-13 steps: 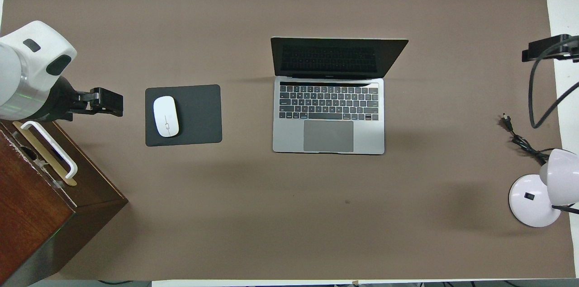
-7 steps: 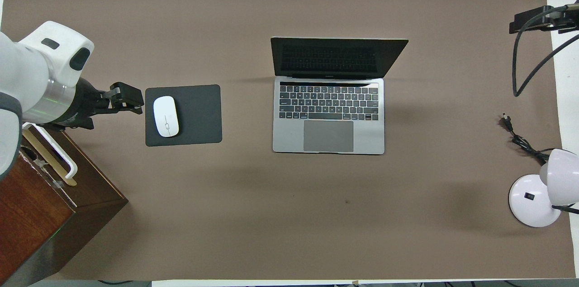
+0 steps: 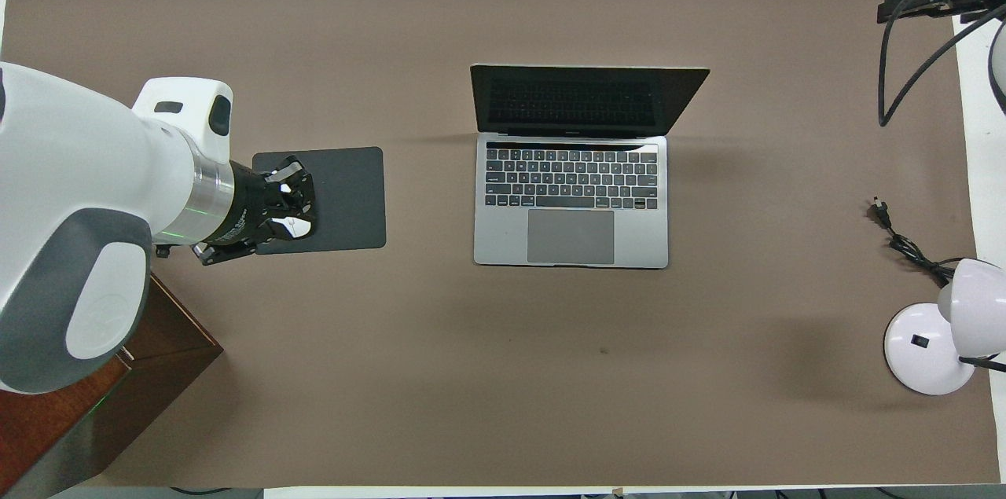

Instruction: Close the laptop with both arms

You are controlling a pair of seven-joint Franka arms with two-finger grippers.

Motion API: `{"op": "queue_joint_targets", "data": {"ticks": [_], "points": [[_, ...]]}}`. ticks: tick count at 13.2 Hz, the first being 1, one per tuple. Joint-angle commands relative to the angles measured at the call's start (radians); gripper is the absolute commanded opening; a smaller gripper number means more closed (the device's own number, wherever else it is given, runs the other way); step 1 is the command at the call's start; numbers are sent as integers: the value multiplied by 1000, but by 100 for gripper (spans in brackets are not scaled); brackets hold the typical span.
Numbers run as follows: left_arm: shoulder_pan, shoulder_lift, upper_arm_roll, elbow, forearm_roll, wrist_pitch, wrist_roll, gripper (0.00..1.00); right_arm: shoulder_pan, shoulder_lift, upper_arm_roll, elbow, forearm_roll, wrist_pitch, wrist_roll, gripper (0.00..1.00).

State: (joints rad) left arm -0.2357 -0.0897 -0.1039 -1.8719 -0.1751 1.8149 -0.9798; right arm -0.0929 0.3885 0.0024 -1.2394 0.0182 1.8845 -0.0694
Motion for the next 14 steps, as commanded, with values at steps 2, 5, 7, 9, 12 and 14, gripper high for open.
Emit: {"op": "queue_joint_targets", "data": {"ticks": [2,5,7,9,12,14], "points": [[-13,-68,13,-131,-149,151,-262,0,15,47,-13,48,-9,21,11,97],[-11,-97,13,-255,-343,343,-445,0,82,55,-82,48,-6,59,13,77],[-30,-85,12,-294,-389,415,-539,0,133,75,-131,51,0,99,34,71],[-59,-79,12,-367,-542,518,-553,0,179,88,-163,54,0,119,75,63],[-138,-33,13,-404,-624,668,-657,0,289,104,-252,52,3,148,127,55],[-157,19,10,-417,-696,757,-700,0,393,116,-352,45,66,166,164,46]]}}
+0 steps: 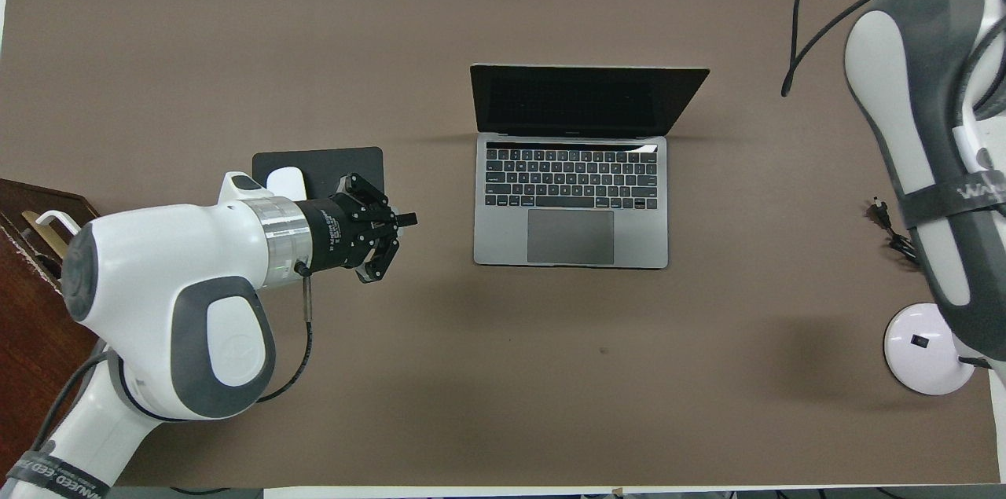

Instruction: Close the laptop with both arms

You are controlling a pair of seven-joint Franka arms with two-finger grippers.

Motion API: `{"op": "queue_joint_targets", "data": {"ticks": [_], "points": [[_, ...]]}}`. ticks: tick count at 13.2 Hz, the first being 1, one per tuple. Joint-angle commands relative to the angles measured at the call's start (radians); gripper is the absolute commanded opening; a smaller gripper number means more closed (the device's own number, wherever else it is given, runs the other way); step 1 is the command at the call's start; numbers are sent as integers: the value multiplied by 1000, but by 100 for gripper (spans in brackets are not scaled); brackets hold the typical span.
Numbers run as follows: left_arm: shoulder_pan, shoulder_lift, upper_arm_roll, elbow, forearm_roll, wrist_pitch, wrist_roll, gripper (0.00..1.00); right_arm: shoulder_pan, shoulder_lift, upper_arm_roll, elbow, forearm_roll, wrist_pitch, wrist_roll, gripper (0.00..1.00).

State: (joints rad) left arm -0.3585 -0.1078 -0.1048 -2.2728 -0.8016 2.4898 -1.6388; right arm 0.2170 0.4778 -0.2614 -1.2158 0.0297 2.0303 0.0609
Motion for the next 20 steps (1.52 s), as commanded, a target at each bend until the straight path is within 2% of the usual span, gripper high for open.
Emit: {"op": "queue_joint_targets", "data": {"ticks": [1,4,7,10,16,20], "points": [[-60,58,13,-16,-159,110,-41,0,144,36,-149,18,85,24,49,37],[-176,106,11,-57,-335,301,-41,0,229,44,-212,7,102,28,85,0],[-226,186,11,-51,-502,385,-35,0,352,45,-346,-27,160,28,102,0],[-227,241,11,-24,-620,425,-33,0,418,51,-386,-33,164,27,137,0],[-310,329,11,30,-639,511,-32,0,628,56,-539,-88,208,33,213,0],[-333,358,11,41,-639,523,-32,0,719,59,-559,-97,213,39,264,0]]}}
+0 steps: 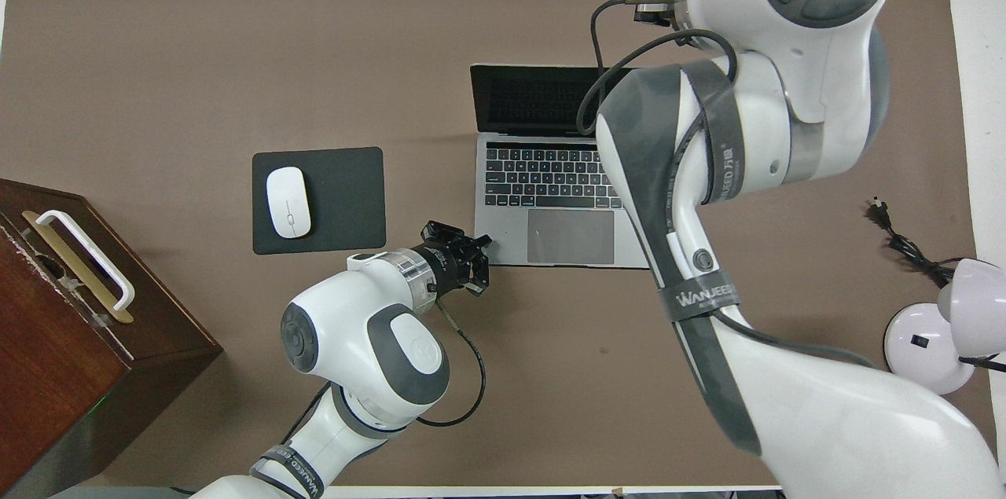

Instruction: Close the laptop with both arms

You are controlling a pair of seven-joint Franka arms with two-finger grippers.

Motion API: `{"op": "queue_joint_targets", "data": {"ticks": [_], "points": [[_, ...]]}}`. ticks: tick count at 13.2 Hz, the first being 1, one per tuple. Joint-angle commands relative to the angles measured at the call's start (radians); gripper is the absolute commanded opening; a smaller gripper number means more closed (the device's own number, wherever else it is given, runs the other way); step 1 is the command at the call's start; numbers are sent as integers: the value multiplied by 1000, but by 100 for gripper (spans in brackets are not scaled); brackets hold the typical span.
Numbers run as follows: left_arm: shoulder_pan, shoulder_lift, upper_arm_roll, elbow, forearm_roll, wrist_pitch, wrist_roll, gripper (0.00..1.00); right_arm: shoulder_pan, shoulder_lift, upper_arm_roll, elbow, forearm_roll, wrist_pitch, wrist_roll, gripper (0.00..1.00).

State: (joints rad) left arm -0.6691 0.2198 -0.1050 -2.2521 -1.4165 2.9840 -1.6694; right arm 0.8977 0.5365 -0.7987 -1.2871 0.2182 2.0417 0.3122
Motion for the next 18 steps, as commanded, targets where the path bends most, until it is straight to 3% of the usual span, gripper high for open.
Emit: {"op": "queue_joint_targets", "data": {"ticks": [1,11,18], "points": [[-24,33,11,20,-24,30,-1,0,53,2,-22,-26,23,50,13,0],[-38,53,11,17,-29,32,73,0,56,112,-13,-9,13,245,-12,0],[-35,55,11,17,-107,32,74,0,55,111,12,-11,49,242,-38,0]]}}
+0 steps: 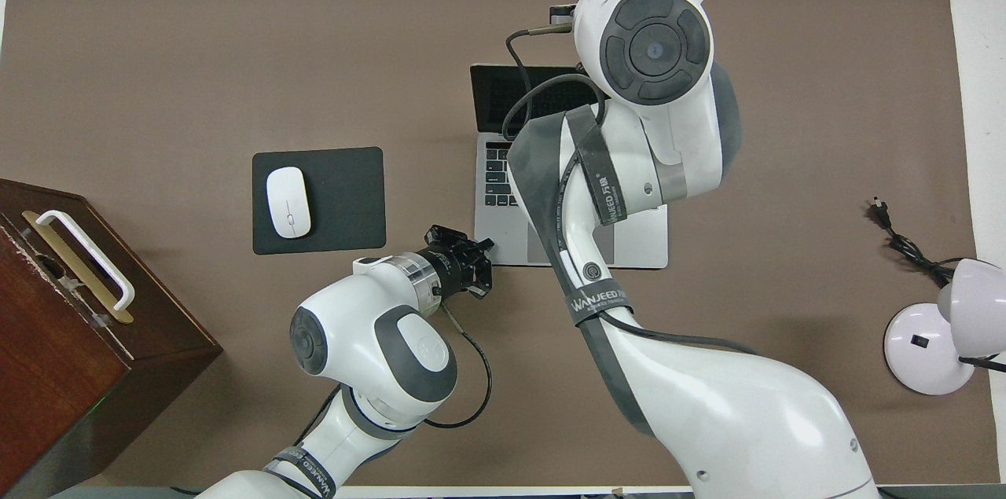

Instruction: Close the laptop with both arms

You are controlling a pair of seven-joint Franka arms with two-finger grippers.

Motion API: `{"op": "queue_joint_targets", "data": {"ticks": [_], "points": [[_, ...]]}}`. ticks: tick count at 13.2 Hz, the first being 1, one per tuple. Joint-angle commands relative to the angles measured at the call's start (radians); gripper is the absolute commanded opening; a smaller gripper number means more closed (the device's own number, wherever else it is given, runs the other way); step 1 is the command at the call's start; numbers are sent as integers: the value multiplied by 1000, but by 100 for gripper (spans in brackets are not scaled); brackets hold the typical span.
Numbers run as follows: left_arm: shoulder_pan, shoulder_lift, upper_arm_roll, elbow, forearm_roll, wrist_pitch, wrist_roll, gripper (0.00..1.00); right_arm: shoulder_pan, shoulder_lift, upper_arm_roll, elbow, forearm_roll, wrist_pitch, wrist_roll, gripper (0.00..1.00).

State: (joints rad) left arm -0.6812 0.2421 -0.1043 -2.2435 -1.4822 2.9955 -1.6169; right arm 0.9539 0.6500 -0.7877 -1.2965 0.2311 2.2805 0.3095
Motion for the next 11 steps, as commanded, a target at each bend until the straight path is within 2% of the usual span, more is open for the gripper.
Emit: {"op": "queue_joint_targets", "data": {"ticks": [1,11], "points": [[-26,32,11,8,-44,20,22,0,-1,-4,1,-1,42,4,-36,0],[-34,36,11,8,-59,40,22,0,-3,-1,1,-36,112,22,-101,0]]}}
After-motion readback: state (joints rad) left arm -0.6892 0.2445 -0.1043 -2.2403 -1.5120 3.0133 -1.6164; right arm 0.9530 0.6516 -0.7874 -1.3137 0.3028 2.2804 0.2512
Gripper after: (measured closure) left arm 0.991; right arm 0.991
